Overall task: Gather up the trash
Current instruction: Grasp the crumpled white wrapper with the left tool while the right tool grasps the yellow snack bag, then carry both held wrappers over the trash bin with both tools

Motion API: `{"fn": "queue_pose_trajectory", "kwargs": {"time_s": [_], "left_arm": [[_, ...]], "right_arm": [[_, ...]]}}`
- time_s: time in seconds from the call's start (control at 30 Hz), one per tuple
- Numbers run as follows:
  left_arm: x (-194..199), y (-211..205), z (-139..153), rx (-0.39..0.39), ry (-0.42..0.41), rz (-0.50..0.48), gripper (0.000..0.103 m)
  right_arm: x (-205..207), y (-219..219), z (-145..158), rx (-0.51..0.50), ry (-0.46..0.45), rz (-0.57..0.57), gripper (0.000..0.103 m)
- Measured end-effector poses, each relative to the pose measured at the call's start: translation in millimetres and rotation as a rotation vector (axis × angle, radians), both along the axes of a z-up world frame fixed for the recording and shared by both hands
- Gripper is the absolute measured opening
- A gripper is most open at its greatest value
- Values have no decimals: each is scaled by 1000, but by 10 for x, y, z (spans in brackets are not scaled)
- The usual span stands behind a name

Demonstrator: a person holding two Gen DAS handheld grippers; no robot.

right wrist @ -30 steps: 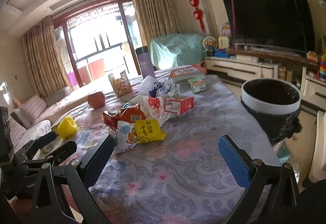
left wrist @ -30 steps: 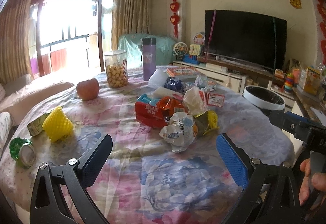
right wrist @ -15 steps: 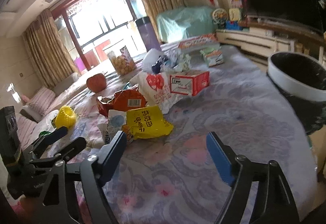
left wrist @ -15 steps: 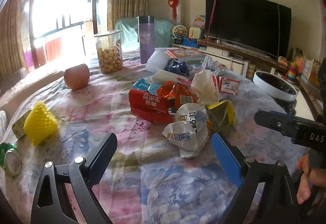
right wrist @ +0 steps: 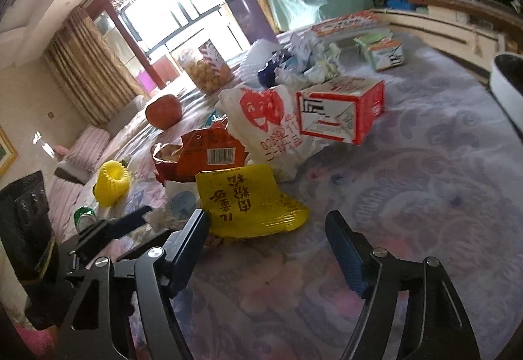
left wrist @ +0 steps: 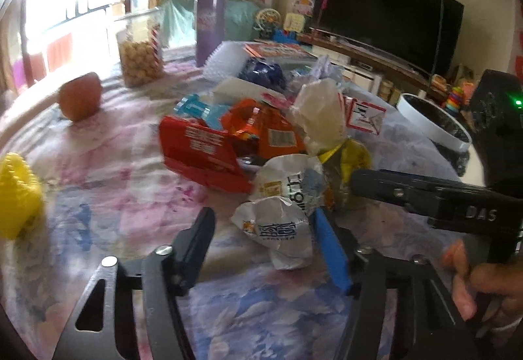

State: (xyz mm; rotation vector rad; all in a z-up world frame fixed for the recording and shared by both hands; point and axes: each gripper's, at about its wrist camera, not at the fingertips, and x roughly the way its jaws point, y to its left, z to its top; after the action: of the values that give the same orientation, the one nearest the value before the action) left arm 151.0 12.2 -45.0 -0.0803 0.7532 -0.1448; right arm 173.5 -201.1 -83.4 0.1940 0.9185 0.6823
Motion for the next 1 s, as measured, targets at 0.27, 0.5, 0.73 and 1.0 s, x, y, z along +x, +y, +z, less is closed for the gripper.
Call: {"fn": "queue_pose_trajectory", "kwargs": {"time_s": [0.27,0.5,0.73,1.0], "left_arm": [[35,-11,9,-14,-9,-48,26],[-16,-50,89,-54,-26,-56,22],[-46,-349,219,-60,-61,-140,21],[46,-645,233,-62,-62,-224,21]], "right_arm": [[30,65,-9,25,3,50,64],[-23,-190,52,44,0,-2,64],[-103,-619,180,45,-19,-90,64],[-217,-1074,290,26,-48,-175,64]]}}
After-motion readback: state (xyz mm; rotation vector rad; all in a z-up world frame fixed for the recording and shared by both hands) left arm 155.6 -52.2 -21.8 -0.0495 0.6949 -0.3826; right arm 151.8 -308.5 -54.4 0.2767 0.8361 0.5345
